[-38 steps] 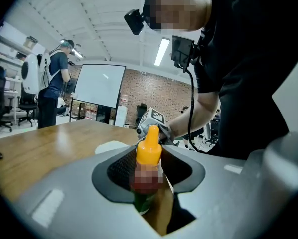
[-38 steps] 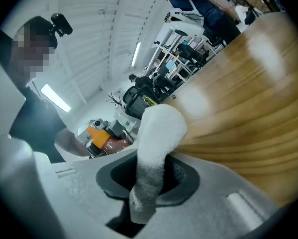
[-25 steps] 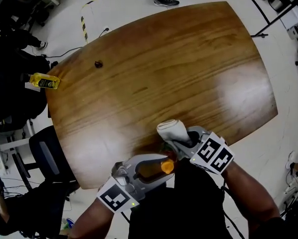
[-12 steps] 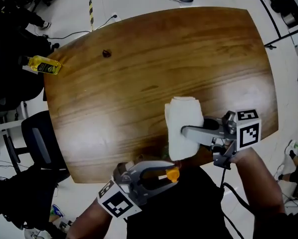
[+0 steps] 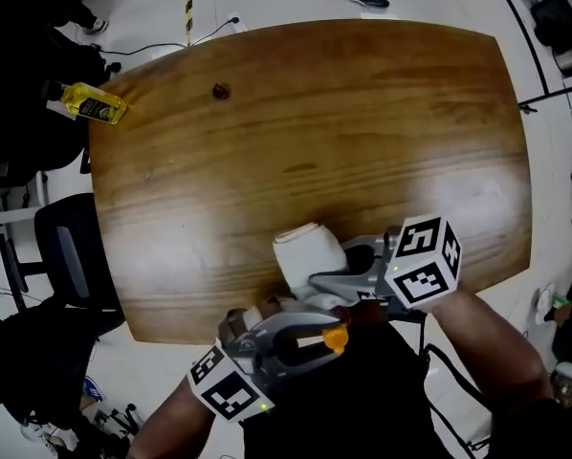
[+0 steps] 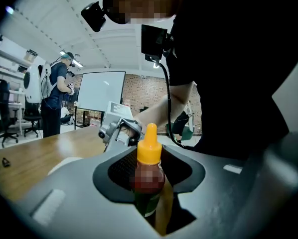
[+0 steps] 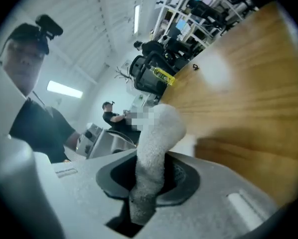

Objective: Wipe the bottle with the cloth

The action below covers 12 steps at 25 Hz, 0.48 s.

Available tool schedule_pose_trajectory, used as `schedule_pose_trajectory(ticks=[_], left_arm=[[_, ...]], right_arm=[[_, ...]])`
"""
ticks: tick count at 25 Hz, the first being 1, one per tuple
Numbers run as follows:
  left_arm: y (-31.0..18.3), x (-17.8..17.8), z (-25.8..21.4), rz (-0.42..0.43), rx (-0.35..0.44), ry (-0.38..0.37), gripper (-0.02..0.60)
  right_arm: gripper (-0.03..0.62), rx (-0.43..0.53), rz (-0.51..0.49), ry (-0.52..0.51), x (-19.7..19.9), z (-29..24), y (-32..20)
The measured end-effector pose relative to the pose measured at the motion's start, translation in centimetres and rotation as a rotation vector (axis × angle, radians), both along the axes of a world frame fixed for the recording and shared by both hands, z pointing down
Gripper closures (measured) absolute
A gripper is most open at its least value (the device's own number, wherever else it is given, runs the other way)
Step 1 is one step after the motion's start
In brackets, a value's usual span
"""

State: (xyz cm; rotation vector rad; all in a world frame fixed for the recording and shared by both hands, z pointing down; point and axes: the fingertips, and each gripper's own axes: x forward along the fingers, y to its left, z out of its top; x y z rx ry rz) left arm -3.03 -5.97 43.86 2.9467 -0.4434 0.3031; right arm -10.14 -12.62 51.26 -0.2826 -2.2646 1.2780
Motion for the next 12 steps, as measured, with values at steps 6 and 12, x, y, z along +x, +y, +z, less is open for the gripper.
schedule_pose_trajectory(ticks=[6, 12], left_arm=[[-0.1, 0.0, 0.1, -0.011, 0.017, -0.001, 0.416], [-0.1, -0.1, 0.1, -0.015, 0.027, 0.0, 0.416]], right_arm=[[0.523, 0.181, -0.177, 0.065, -0.5, 2.9, 0.9], [0.523, 0.323, -0.25, 0.129, -0.9, 4.6, 1.1]])
